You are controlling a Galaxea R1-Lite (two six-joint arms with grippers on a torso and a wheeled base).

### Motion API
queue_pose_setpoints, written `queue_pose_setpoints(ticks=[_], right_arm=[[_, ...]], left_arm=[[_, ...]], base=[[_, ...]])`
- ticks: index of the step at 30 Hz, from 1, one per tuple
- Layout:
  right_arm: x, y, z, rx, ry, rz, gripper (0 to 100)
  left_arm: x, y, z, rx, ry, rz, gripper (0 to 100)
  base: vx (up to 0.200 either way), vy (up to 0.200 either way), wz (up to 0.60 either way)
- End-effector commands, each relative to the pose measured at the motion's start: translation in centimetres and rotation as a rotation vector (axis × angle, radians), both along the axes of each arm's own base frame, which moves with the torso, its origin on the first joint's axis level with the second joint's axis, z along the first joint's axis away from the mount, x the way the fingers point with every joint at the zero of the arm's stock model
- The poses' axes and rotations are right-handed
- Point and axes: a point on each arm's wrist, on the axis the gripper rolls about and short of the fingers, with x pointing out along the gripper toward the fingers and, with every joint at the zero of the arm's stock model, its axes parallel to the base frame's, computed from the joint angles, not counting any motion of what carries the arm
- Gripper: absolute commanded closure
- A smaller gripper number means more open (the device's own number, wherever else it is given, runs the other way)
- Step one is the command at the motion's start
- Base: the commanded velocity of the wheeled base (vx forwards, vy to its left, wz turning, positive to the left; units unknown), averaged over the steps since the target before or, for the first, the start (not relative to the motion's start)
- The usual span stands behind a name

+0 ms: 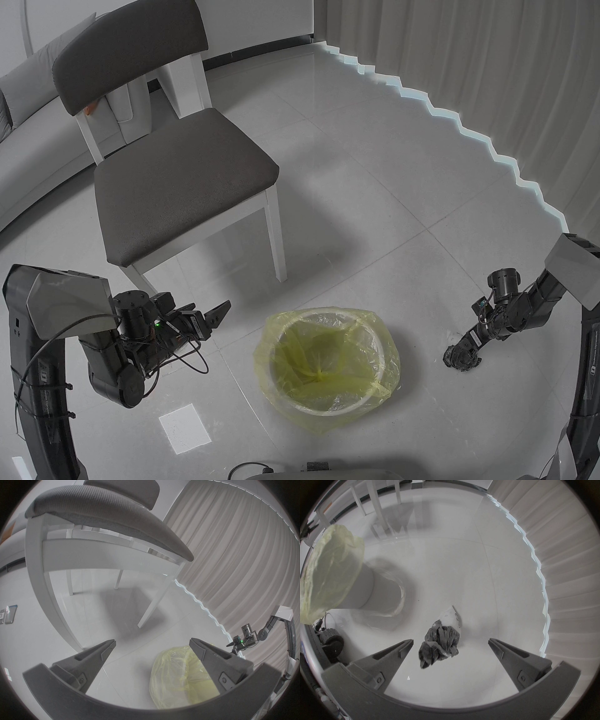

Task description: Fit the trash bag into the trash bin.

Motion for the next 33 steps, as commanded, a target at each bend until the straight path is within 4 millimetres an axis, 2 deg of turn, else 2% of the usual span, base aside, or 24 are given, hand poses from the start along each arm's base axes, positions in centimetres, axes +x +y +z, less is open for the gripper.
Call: queue_pose_setpoints(ticks=[1, 10, 14, 15, 27, 29, 33], right_arm=[[1.3, -0.2, -2.9, -0.022, 0.064, 0.004, 0], [3.3, 1.1, -2.5, -0.025, 0.166, 0.045, 0], [3.7, 1.0, -2.5, -0.037, 0.21, 0.035, 0], [3.7, 1.0, -2.5, -0.037, 0.214, 0.037, 100], [3.5, 0.2, -2.3, -0.039, 0.224, 0.018, 100], [3.2, 0.2, -1.6, -0.04, 0.218, 0.021, 100], [1.7, 0.6, 2.1, -0.033, 0.177, 0.031, 100]], left_arm=[[-0.5, 0.2, 1.3, 0.003, -0.028, 0.008, 0], [-0.1, -0.1, 1.0, 0.014, -0.022, 0.001, 0], [0.0, -0.1, 1.0, 0.017, -0.014, 0.0, 0], [0.0, 0.0, 0.9, 0.019, -0.013, 0.002, 0], [0.1, -0.1, 0.8, 0.022, -0.013, 0.001, 0], [0.0, -0.2, 0.8, 0.023, -0.011, -0.001, 0], [-0.2, -0.3, 0.9, 0.024, -0.011, 0.004, 0]], base=[[0.0, 0.0, 0.0], [0.0, 0.0, 0.0], [0.0, 0.0, 0.0], [0.0, 0.0, 0.0], [0.0, 0.0, 0.0], [0.0, 0.0, 0.0], [0.0, 0.0, 0.0]])
